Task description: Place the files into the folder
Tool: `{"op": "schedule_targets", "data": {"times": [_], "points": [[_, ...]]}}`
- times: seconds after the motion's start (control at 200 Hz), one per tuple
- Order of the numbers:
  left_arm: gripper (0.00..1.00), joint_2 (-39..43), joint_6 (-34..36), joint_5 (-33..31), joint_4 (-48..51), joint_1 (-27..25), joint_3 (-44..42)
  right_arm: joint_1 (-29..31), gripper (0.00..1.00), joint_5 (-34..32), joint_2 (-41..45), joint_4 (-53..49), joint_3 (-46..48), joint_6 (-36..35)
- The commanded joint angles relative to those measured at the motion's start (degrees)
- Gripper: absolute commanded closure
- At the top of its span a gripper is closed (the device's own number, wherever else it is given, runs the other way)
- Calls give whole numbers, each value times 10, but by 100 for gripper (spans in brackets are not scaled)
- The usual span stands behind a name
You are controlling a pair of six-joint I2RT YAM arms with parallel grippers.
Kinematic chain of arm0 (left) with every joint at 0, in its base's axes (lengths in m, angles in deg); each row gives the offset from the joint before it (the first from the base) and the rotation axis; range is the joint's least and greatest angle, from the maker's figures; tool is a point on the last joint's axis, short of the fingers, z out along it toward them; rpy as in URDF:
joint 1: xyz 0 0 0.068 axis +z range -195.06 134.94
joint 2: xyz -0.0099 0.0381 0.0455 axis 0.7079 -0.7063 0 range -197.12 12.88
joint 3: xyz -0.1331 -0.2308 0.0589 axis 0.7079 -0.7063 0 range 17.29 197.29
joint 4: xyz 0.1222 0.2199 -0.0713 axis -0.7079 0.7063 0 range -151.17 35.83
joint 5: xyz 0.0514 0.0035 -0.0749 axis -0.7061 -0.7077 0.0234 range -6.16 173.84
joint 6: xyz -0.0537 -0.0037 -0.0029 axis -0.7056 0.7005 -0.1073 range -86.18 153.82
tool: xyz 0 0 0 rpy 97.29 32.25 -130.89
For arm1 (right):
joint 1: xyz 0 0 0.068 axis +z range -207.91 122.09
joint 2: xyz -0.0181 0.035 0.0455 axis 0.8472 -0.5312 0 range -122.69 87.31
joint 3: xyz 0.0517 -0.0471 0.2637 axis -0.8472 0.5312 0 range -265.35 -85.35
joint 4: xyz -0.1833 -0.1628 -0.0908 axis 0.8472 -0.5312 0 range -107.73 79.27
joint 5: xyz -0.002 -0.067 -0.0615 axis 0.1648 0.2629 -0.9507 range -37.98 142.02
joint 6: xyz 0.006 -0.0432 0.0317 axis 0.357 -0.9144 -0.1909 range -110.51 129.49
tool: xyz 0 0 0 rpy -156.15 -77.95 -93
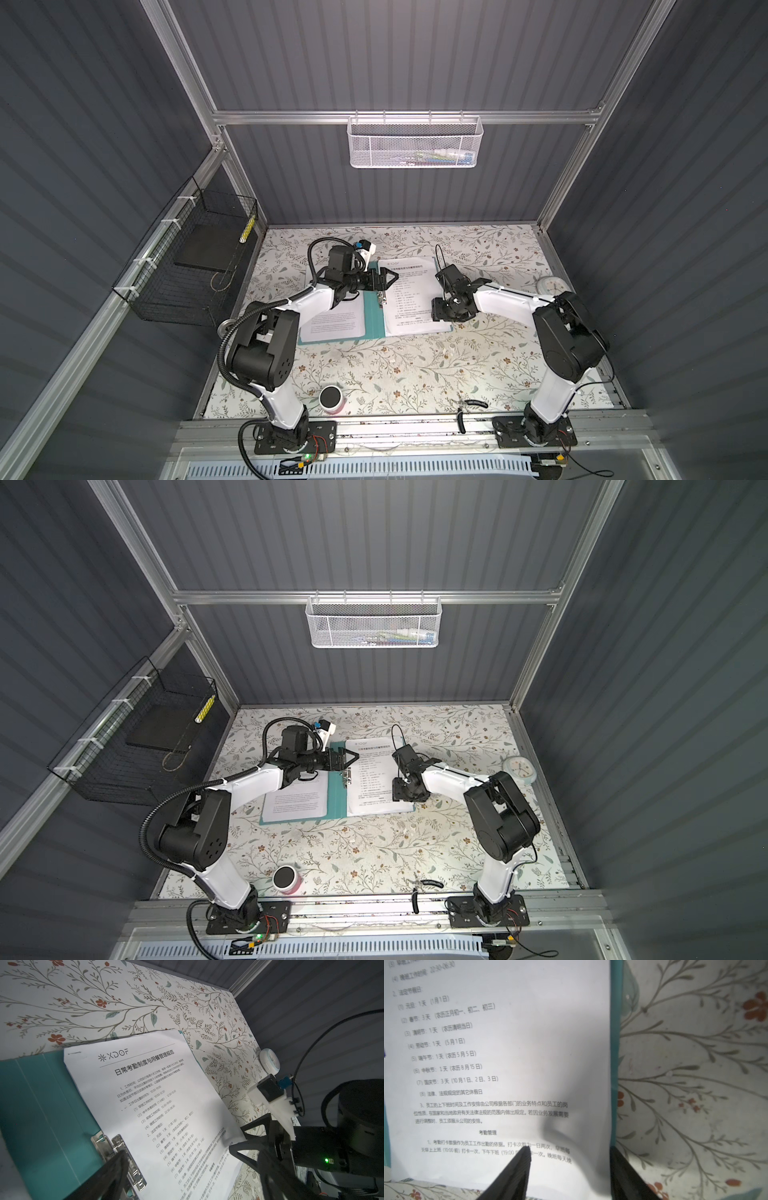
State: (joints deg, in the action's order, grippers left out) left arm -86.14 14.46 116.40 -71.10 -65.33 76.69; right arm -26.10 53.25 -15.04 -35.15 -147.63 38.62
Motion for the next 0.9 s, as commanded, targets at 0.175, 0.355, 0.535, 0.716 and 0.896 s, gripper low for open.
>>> {"op": "schedule_targets", "data": {"times": [0.175, 0.355, 0.535, 0.716, 0.896], "points": [[3, -9, -2, 10, 3, 1, -1, 7, 39, -12, -3, -27, -20, -2], [3, -7, 0, 8, 7, 1, -1, 12, 40, -9, -10, -27, -21, -3], [3, -12, -1, 8, 3, 1, -2, 13, 39, -16, -9, -31, -22, -5], [2, -1, 7, -22, 27, 1, -1, 11, 38, -20, 12, -54, -29, -14], [3, 8, 4, -55, 53, 1, -2, 10, 36, -24, 60, -93, -38, -17]]}}
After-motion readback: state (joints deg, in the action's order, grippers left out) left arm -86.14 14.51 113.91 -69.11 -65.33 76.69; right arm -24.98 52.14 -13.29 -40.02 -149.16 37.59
